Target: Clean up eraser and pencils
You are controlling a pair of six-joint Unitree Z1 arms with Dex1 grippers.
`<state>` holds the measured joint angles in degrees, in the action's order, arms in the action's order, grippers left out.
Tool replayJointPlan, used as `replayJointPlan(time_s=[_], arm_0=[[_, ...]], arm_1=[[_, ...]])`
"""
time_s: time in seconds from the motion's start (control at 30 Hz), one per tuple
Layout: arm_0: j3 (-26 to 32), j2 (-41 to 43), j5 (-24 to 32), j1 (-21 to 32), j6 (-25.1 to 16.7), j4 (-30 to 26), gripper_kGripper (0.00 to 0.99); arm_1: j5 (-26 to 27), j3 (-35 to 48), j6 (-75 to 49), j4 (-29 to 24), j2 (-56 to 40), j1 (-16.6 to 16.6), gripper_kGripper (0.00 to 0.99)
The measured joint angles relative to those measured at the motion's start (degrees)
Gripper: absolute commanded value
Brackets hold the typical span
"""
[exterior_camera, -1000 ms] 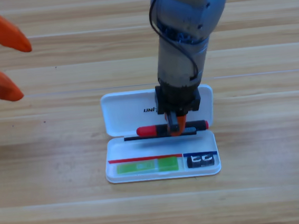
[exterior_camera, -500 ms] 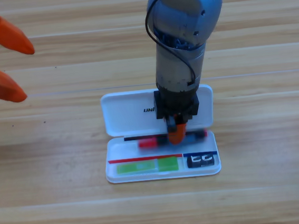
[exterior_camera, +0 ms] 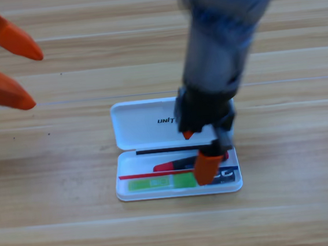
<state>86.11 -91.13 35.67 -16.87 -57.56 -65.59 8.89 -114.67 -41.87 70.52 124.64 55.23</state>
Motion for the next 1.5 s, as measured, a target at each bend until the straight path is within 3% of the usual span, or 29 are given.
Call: replayJointPlan(time_s=[0.13, 0.3, 0.4, 0.63, 0.73, 0.87, 1.1, 1.5], arm_0=[[0.8, -2.2, 2.1, 2.0, 0.0, 0.3, 0.989], [6.2, -9.2, 5.7, 6.2, 0.0, 0.7, 0.988], [11.3, -15.7, 8.1, 8.7, 0.0, 2.1, 0.963], [25.1, -32.8, 16.2, 12.7, -2.3, 3.7, 0.741], [28.5, -38.1, 19.2, 13.3, -3.7, 3.7, 0.528], [29.8, -43.2, 22.6, 13.5, -7.6, 3.7, 0.021], [29.0, -49.0, 24.1, 12.2, -10.8, 3.7, 0.0], [29.8, -52.6, 23.3, 4.7, -11.0, 3.4, 0.0]], arm_1=[[4.4, 7.5, 0.3, -0.8, -12.1, 0.7, 0.916], [6.6, 24.3, 5.7, -16.0, -28.5, 0.5, 0.919], [8.9, 29.7, 7.8, -22.1, -34.3, -0.1, 0.919], [13.2, 33.1, 9.8, -23.8, -40.6, -0.7, 0.919], [14.3, 34.3, 10.1, -23.8, -41.9, -0.8, 0.919], [16.1, 35.2, 10.1, -23.9, -43.2, -0.9, 0.919], [16.2, 35.3, 10.7, -24.2, -43.2, -1.0, 0.919], [16.2, 37.0, 11.1, -25.2, -43.2, -1.0, 0.919]])
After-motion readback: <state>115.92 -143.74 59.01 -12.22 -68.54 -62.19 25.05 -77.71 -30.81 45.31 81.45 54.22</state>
